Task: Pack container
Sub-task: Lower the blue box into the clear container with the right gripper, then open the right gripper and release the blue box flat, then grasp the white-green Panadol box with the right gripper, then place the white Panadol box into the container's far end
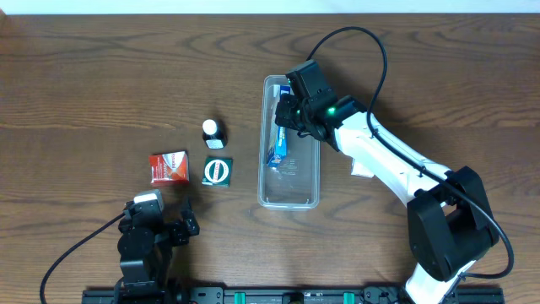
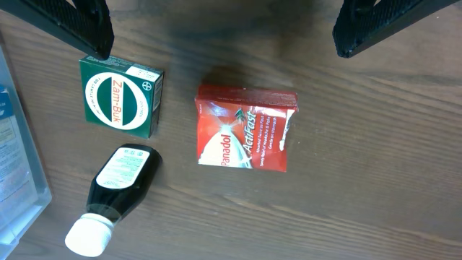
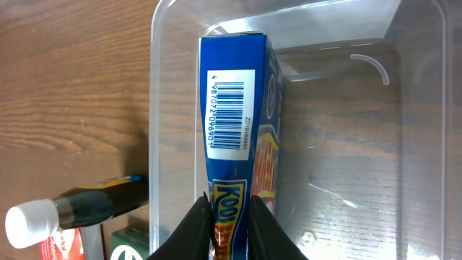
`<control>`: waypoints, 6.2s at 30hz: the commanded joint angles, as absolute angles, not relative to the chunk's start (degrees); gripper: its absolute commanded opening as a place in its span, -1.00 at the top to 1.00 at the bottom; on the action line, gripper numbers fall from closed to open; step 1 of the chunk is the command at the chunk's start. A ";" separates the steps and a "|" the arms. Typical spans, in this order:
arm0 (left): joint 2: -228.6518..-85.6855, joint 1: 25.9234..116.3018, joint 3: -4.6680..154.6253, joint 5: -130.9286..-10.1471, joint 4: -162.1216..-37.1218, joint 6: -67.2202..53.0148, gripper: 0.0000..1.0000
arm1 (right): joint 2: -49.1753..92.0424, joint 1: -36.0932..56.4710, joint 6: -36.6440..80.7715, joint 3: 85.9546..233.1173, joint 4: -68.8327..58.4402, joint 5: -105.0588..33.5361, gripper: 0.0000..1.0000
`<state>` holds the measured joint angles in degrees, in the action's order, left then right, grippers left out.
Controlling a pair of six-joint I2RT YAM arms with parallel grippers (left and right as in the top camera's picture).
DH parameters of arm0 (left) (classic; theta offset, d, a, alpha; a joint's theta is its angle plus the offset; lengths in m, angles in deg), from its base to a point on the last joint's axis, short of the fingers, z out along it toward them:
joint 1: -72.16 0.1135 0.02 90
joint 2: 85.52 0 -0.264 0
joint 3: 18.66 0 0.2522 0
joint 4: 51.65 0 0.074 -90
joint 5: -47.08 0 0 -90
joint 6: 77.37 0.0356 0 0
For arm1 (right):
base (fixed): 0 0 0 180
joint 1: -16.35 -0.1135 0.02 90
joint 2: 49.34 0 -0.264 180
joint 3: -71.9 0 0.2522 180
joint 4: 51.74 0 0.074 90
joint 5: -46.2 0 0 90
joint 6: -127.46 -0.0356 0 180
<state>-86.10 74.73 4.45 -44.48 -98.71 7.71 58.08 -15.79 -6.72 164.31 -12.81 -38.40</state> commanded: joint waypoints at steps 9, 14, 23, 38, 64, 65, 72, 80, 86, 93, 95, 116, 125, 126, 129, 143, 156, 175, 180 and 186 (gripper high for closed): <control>-85.75 74.99 3.77 -44.88 -98.69 6.94 -0.96 | 58.16 -16.18 -1.06 164.62 -11.98 -37.39 0.42; -85.75 74.99 3.77 -44.90 -98.67 6.94 -0.96 | 54.89 -16.18 2.50 164.62 -11.76 -38.48 0.33; -85.75 74.99 3.77 -44.88 -98.69 6.94 -0.96 | 50.69 -16.99 3.86 164.62 -10.37 -39.05 0.88; -85.75 74.99 3.77 -44.90 -98.67 6.94 -0.96 | 58.36 -20.79 5.41 164.62 -15.04 -39.31 0.97; -85.75 74.99 3.77 -44.88 -98.67 6.94 -0.96 | 58.95 -16.82 7.77 164.62 -1.84 -48.54 0.98; -85.75 74.99 3.77 -44.90 -98.67 6.94 -0.96 | 58.95 -16.79 7.77 164.62 -1.56 -48.56 0.97; -85.75 74.99 3.77 -44.90 -98.67 6.94 -0.96 | 57.40 -16.38 9.12 164.66 -1.84 -51.09 0.97; -85.75 74.99 3.77 -44.90 -98.67 6.94 -0.96 | 43.56 -9.21 12.91 164.79 2.20 -50.90 0.65; -85.75 74.99 3.77 -44.90 -98.67 6.94 -0.96 | 39.17 1.65 12.64 164.42 12.74 -50.55 -0.42; -85.75 74.99 3.77 -44.90 -98.67 6.94 -0.96 | 44.07 6.44 12.58 157.82 13.17 -42.37 -0.86; -85.75 74.99 3.77 -44.90 -98.69 6.94 -0.96 | 45.64 6.18 11.53 155.63 12.17 -42.22 -0.88; -85.75 74.99 3.77 -44.90 -98.69 6.94 -0.96 | 57.42 4.34 10.81 150.15 2.92 -45.15 -0.40; -85.75 74.99 3.77 -44.90 -98.69 6.94 -0.96 | 57.46 4.34 10.74 149.08 1.39 -46.00 -0.13; -85.75 74.99 3.77 -44.90 -98.67 6.94 -0.96 | 57.46 4.34 10.74 148.79 0.93 -45.98 -0.08; -85.75 74.99 3.77 -44.90 -98.69 6.94 -0.96 | 57.46 4.32 10.74 148.05 0.06 -45.96 0.02; -85.75 74.99 3.77 -44.90 -98.69 6.94 -0.96 | 45.47 3.75 12.56 155.68 6.97 -45.19 0.17; -85.75 74.99 3.77 -44.90 -98.69 6.94 -0.96 | 36.07 -12.58 10.98 159.37 -0.14 -45.08 0.30; -85.75 74.99 3.77 -44.88 -98.67 6.94 -0.96 | 57.66 -16.62 5.37 159.66 -20.94 -39.23 -0.47; -85.75 74.99 3.77 -44.90 -98.69 6.94 -0.96 | 54.58 -14.91 6.70 159.81 -20.46 -38.55 -0.50; -85.75 74.99 3.77 -44.90 -98.69 6.94 -0.96 | 47.61 -11.94 7.90 159.81 -17.34 -37.32 -0.34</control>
<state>-86.10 74.73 4.42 -44.48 -98.71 7.71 52.74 -13.41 6.50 159.31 -18.10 -38.18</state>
